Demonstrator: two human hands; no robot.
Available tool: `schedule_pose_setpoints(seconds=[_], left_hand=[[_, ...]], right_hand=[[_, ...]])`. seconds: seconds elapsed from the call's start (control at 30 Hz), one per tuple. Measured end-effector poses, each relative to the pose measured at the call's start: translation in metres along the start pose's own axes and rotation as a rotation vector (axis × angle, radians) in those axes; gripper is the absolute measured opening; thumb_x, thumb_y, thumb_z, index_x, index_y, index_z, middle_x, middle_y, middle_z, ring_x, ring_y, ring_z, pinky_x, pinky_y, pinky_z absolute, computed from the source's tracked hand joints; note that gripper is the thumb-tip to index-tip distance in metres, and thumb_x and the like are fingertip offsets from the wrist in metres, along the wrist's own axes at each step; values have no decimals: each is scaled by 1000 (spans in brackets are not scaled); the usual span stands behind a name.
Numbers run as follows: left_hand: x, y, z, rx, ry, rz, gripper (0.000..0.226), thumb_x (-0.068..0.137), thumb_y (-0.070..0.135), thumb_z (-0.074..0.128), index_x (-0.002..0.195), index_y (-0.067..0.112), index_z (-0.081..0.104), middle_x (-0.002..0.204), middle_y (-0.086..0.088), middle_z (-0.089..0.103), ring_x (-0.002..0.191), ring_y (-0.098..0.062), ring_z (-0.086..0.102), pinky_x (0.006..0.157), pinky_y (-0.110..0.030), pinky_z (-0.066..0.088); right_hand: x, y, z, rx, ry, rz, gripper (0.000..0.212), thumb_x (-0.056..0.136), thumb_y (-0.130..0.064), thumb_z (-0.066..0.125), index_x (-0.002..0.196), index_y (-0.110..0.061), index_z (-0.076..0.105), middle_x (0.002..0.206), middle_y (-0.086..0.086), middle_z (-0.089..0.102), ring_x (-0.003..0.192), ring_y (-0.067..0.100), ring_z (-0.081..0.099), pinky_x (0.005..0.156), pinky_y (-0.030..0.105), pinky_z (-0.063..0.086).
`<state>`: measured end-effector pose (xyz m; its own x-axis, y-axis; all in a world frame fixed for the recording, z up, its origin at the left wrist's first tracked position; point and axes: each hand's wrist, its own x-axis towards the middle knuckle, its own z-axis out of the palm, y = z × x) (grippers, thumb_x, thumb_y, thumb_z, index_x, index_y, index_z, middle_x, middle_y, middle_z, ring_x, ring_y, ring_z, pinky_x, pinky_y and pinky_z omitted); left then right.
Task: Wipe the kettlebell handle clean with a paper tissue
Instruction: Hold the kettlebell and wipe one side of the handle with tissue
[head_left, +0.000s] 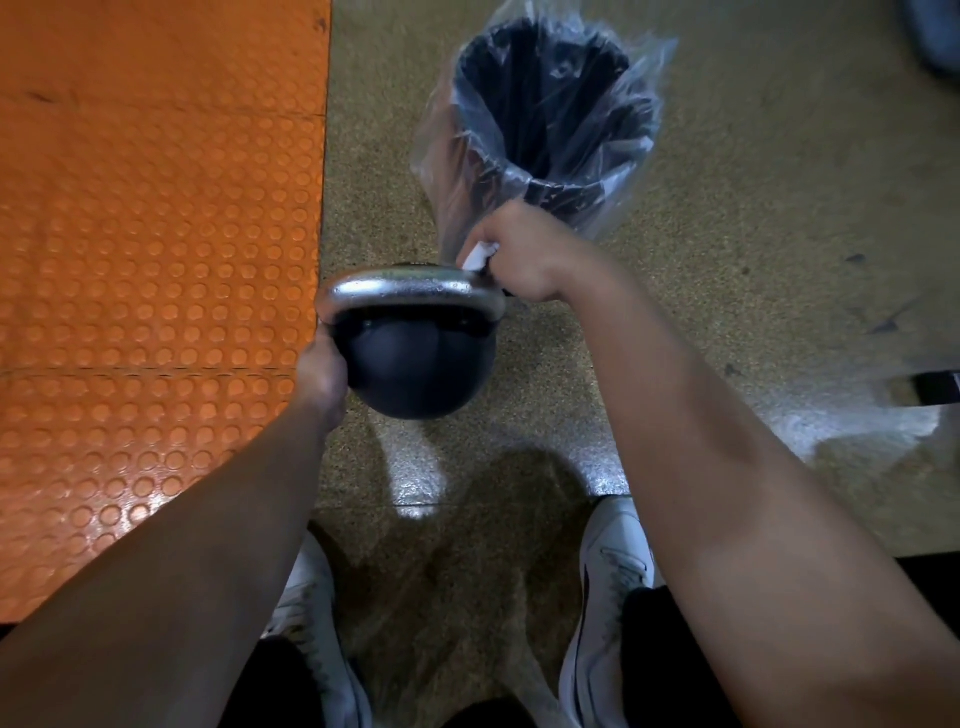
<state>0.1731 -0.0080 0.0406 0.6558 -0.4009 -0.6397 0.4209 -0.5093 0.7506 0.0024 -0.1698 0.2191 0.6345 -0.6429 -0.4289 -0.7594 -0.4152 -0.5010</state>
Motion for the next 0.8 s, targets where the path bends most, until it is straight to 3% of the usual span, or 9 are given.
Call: schedule_pose_setpoints(seconds=[0.13, 0.23, 0.33, 0.4, 0.5, 0.63, 0.73, 0.8], left_hand=[[-1, 0, 2, -2, 1, 11, 52, 106, 41, 37, 132, 1, 56, 129, -13, 60, 123, -28, 53, 108, -44, 42], [-1, -1, 2, -28, -2, 24, 51, 106, 40, 38, 133, 0, 55, 128, -10, 60, 123, -26, 54, 108, -41, 42], [-2, 0, 1, -31, -10, 21, 52, 106, 42, 38, 134, 1, 55, 130, -11, 60, 125, -26, 52, 110, -42, 42], [-2, 0, 0, -13, -15, 23, 55, 105, 44, 39, 135, 0, 54, 135, -13, 58, 127, -26, 51, 112, -43, 41], [0, 0, -2, -1, -11, 16, 58, 104, 47, 41, 135, 1, 55, 136, -13, 59, 127, -27, 52, 112, -44, 41], [6, -3, -5, 22, -15, -6, 60, 100, 51, 44, 133, 2, 58, 131, -14, 62, 125, -30, 55, 111, -48, 42], [4, -2, -3, 30, -11, -11, 56, 103, 46, 42, 135, 3, 56, 133, -14, 61, 126, -29, 53, 112, -47, 40], [2, -1, -1, 14, -11, -6, 53, 104, 44, 42, 135, 3, 56, 133, -13, 60, 126, -27, 53, 112, -45, 40]], right_hand=[[-2, -4, -3, 78, 34, -36, 37, 94, 3, 55, 111, -18, 80, 109, 6, 72, 100, 21, 66, 78, 29, 52], [-7, 6, -2, 76, 81, -7, 32, 94, 3, 56, 108, -16, 78, 109, 7, 69, 100, 24, 64, 83, 36, 55], [-4, 4, 6, 49, 16, 17, 35, 97, 5, 52, 109, -16, 78, 108, 5, 69, 98, 20, 63, 69, 23, 47], [-1, -3, 5, 38, 1, 2, 35, 96, 5, 52, 112, -15, 77, 107, 5, 70, 98, 20, 65, 66, 22, 46], [-5, 1, -6, 45, 44, -12, 30, 96, 2, 59, 115, -12, 75, 108, 7, 70, 98, 22, 65, 71, 29, 49], [-11, 10, -6, 42, 40, 24, 27, 95, 0, 64, 108, -18, 79, 103, 2, 71, 96, 18, 65, 73, 29, 50], [-4, 1, 2, 1, 11, 11, 36, 95, 5, 54, 113, -15, 78, 115, 9, 71, 105, 26, 66, 90, 39, 56], [-6, -2, 1, 30, 40, -1, 41, 95, 7, 54, 118, -18, 78, 122, 9, 71, 109, 25, 65, 92, 36, 55]])
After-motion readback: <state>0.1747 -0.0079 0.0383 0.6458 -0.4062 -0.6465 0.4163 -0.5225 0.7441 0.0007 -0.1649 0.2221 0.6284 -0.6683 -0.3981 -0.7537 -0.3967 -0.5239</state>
